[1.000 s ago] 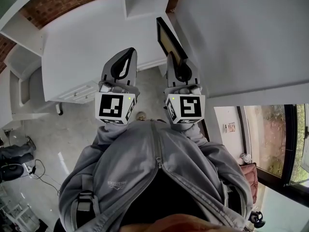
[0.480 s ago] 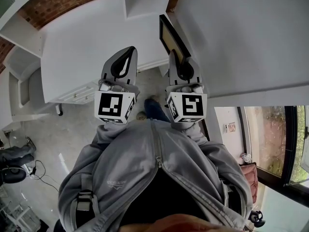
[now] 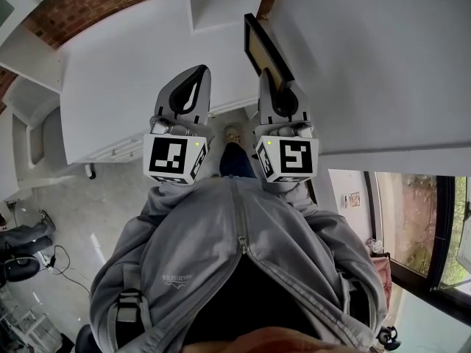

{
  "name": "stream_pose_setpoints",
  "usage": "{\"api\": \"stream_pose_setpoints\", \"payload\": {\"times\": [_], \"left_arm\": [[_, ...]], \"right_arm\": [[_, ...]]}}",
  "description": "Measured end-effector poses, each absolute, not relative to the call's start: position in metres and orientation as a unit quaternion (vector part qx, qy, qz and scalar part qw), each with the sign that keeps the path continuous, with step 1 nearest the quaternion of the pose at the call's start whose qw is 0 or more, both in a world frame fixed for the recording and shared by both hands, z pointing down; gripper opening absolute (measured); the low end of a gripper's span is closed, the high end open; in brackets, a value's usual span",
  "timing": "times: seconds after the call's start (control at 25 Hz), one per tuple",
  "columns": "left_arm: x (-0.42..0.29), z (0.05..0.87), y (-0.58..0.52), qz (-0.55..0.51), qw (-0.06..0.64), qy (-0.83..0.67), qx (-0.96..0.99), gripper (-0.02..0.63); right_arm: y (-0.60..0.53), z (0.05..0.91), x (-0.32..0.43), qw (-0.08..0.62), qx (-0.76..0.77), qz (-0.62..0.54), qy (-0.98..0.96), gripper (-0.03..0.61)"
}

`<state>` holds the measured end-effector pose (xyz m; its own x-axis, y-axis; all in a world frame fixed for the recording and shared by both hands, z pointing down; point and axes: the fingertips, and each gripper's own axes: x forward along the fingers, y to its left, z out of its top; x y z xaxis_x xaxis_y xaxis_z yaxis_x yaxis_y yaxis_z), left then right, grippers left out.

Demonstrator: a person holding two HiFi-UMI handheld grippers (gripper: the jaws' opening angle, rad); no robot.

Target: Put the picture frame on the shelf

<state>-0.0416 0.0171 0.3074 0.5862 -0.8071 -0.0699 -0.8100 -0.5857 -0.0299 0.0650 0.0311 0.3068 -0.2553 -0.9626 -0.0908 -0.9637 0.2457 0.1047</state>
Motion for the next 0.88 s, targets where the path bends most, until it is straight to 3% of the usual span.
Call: {"api": "stream_pose_setpoints", "payload": {"times": [0.88], "left_arm": [[-0.023, 0.297, -0.174, 0.023, 0.030, 0.505, -0.862, 0.007]], "right_arm": [[-0.176, 0.300, 0.081, 0.005, -0.566, 0.067, 0.822, 0.035]]}}
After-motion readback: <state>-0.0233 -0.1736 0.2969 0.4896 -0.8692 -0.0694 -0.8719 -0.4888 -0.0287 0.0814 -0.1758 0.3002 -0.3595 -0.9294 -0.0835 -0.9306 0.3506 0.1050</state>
